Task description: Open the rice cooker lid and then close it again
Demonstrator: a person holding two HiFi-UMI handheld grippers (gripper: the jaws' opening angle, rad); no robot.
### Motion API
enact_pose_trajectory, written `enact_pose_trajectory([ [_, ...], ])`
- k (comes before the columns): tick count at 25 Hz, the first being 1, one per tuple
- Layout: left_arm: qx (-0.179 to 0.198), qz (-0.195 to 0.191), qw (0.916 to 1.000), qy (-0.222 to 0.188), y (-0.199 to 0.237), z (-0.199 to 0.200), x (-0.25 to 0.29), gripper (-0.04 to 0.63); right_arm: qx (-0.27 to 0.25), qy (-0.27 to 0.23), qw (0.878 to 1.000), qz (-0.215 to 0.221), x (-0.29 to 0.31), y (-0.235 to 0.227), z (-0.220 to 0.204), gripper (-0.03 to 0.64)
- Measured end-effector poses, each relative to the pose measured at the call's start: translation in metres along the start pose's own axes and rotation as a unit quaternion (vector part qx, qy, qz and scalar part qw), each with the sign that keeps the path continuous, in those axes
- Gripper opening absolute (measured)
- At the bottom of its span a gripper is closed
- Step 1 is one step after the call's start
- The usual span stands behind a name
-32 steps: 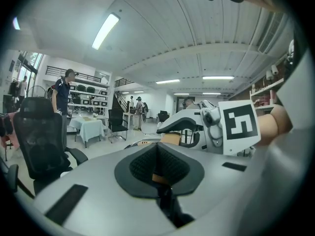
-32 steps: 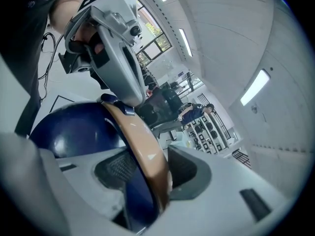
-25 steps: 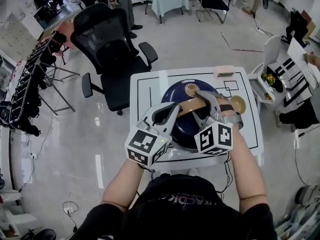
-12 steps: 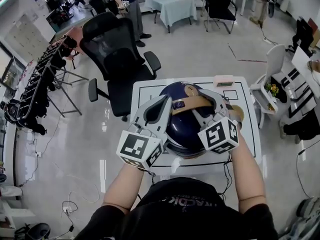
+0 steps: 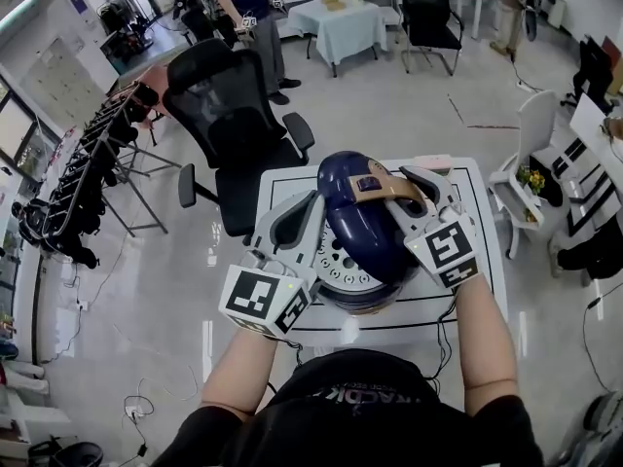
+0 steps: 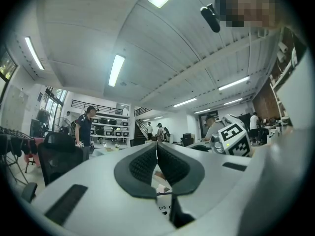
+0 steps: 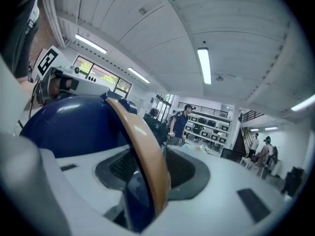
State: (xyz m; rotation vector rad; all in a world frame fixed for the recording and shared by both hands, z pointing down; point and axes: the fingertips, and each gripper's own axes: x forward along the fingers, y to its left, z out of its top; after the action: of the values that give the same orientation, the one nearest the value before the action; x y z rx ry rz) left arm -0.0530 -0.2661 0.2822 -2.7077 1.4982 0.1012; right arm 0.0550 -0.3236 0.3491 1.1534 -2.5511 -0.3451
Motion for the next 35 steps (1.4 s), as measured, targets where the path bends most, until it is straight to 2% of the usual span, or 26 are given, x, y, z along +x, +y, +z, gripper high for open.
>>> enact_pose_trajectory([
  [6,0.003,0.007,1.0000,0.002,-0.011,0.000,-0.007,0.006,0.076,-0.039,0.996,0.000,-0.015,-0.030,-0.004,0.178],
  [12,0.001,0.008,0.9999,0.015,-0.033,-0.009,-0.013,0.008,0.151,-0.071,0.986,0.000,-0.029,-0.059,-0.017,0.178],
  [22,-0.043,0.019,0.9978,0.048,-0.060,-0.041,-0.019,0.009,0.250,-0.101,0.963,-0.005,-0.043,-0.094,-0.043,0.175],
  [28,-0.055,0.039,0.9957,0.062,-0.076,-0.053,-0.029,0.009,0.274,-0.077,0.959,-0.014,-0.050,-0.099,-0.074,0.152],
  [35,-0.058,0.045,0.9943,0.077,-0.088,-0.061,-0.037,0.009,0.293,-0.080,0.953,-0.022,-0.071,-0.097,-0.086,0.152],
])
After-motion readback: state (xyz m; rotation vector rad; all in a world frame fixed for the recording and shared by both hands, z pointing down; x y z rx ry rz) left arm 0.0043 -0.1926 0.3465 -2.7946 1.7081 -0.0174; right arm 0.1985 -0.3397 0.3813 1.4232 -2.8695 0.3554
